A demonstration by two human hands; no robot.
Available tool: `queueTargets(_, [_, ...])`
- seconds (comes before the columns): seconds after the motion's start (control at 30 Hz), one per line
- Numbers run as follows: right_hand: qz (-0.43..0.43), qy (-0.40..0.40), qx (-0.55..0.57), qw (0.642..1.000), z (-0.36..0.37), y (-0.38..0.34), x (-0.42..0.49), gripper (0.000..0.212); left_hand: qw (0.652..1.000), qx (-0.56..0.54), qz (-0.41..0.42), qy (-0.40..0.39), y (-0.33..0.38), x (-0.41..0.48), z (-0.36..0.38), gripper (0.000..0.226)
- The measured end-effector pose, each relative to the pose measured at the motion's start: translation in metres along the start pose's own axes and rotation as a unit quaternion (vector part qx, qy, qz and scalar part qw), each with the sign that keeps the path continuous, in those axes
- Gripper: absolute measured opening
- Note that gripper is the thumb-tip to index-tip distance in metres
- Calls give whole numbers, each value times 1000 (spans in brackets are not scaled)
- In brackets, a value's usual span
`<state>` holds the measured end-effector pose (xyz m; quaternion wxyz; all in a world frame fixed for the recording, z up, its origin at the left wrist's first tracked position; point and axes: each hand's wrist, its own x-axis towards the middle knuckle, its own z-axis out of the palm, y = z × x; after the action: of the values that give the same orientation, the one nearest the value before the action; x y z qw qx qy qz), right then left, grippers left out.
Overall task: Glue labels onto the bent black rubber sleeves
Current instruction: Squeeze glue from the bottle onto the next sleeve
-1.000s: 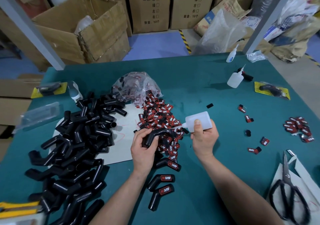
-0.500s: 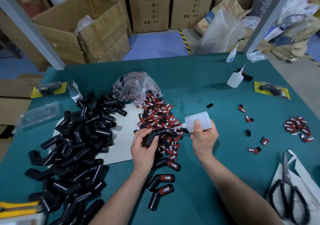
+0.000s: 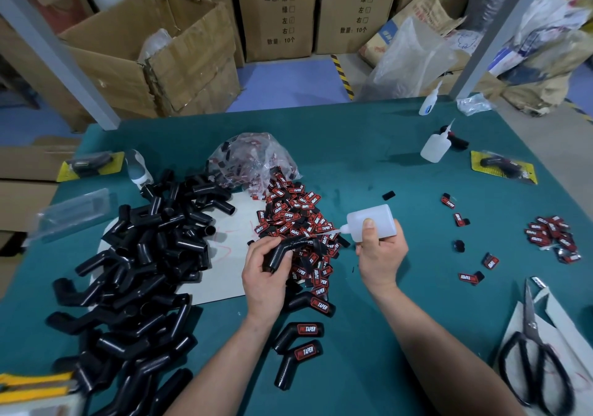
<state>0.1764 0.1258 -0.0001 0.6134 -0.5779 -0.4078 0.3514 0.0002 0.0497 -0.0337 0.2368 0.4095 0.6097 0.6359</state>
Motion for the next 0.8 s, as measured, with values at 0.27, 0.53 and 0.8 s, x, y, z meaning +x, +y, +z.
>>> queueTargets(0.27, [2, -2, -11, 1000, -1, -1, 1, 27, 1000, 4, 1, -1, -1, 0, 0, 34])
queueTargets(0.53, [4, -8, -5, 1000, 0, -2, -1, 32, 1000, 9, 9, -6, -5, 0, 0, 41])
queueTargets(0.8, [5, 2, -15, 1000, 1, 0, -1, 35, 1000, 0, 3, 1, -1, 0, 0, 40])
